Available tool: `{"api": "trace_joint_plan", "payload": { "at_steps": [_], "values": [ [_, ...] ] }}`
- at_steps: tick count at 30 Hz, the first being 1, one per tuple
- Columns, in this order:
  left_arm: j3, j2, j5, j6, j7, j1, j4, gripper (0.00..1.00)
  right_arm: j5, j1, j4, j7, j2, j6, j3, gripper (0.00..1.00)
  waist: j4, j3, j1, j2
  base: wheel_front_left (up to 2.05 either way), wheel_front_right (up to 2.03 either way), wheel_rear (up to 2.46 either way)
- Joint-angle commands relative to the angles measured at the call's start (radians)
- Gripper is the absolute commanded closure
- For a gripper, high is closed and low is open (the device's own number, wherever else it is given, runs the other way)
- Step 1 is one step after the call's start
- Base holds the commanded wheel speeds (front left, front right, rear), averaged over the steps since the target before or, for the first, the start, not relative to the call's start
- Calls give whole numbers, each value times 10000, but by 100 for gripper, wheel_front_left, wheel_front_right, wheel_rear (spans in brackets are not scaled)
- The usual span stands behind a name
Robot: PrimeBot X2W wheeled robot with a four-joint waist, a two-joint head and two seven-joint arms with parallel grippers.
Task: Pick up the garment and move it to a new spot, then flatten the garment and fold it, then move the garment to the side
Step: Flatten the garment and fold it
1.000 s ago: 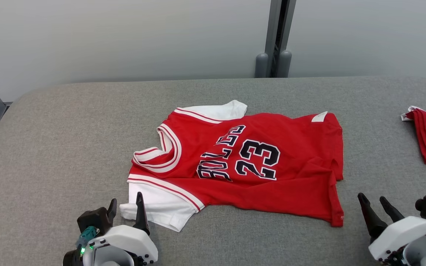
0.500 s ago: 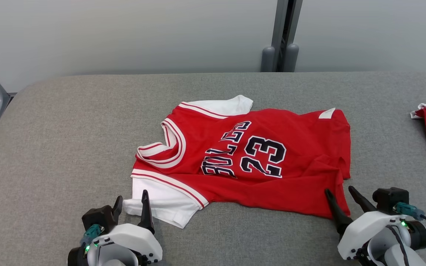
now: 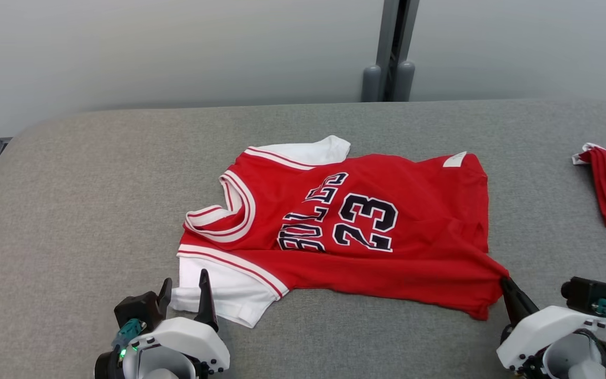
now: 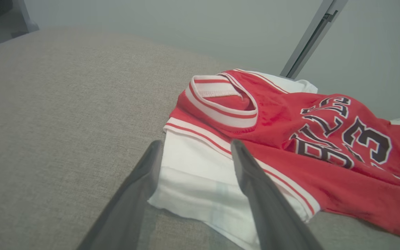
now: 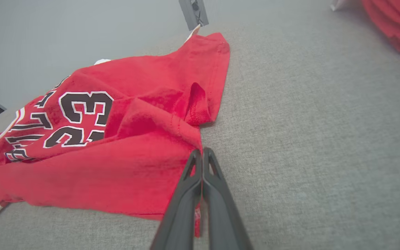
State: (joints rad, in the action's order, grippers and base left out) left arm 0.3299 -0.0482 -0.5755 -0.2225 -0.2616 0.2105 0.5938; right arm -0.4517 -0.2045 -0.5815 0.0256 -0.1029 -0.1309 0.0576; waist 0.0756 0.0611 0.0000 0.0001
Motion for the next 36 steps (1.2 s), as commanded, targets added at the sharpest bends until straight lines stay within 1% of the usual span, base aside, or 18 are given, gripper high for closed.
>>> {"api": "trace_joint_plan", "payload": {
  "at_steps": [1,5,8,9,10,11,12,14,17,19,22,26,29,32,36],
  "values": [
    [-21,-49,-36,12,-45,-36,-37,0,-482,278,315,-269,-59,4,-137,100,-150,-49,0,-1,0,0,0],
    [85,-49,-93,28,-45,-15,-51,0,-1399,755,1075,-838,-329,4,-172,100,-332,-93,0,-1,0,0,0],
    [129,-52,-98,14,-45,-2,-58,0,-1614,971,1237,-1064,-494,4,-290,100,-403,-110,0,-1,0,0,0],
    [137,-49,-106,6,-45,0,-58,0,-1631,1028,1226,-1115,-560,4,-433,81,-432,-121,0,-1,0,0,0],
    [145,-51,-104,-3,-45,0,-56,0,-1461,1044,1158,-1070,-647,4,-599,11,-456,-128,0,-1,0,0,0],
    [148,-51,-96,-11,-45,-1,-51,0,-1195,1049,989,-1050,-692,4,-817,0,-476,-134,0,-1,0,0,0],
    [151,-51,-84,-12,-45,-1,-44,0,-763,1009,879,-979,-741,2,-917,0,-489,-139,0,-1,0,0,0],
    [138,-51,-53,-5,-45,7,-30,0,-148,902,745,-873,-635,2,-1025,0,-514,-141,0,-1,0,0,0],
    [78,-51,-11,-20,-45,28,-37,0,115,901,901,-874,-343,2,-1047,0,-553,-122,0,-1,0,0,0],
    [33,-48,14,-17,-45,35,-49,0,24,1083,1142,-970,-228,2,-884,0,-574,-104,0,-1,0,0,0],
    [9,-49,16,8,-45,40,-59,0,-386,1418,1669,-1269,-96,2,-362,0,-608,-63,0,-1,0,0,0],
    [7,-48,-9,32,-45,75,-68,0,-1210,1972,2490,-1727,-192,2,323,0,-657,-29,0,-1,0,0,0],
    [-10,-49,-6,21,-45,99,-79,0,-1659,2146,2870,-1958,-251,2,457,0,-703,-11,0,-1,0,0,0],
    [56,-49,-19,25,-45,141,-86,0,-1597,2088,2818,-1977,-239,2,531,0,-693,13,0,-1,0,0,0],
    [136,-49,-43,31,-45,237,-84,0,-1500,1810,2374,-1907,-180,2,514,0,-592,80,0,-1,0,0,0]
  ]
}}
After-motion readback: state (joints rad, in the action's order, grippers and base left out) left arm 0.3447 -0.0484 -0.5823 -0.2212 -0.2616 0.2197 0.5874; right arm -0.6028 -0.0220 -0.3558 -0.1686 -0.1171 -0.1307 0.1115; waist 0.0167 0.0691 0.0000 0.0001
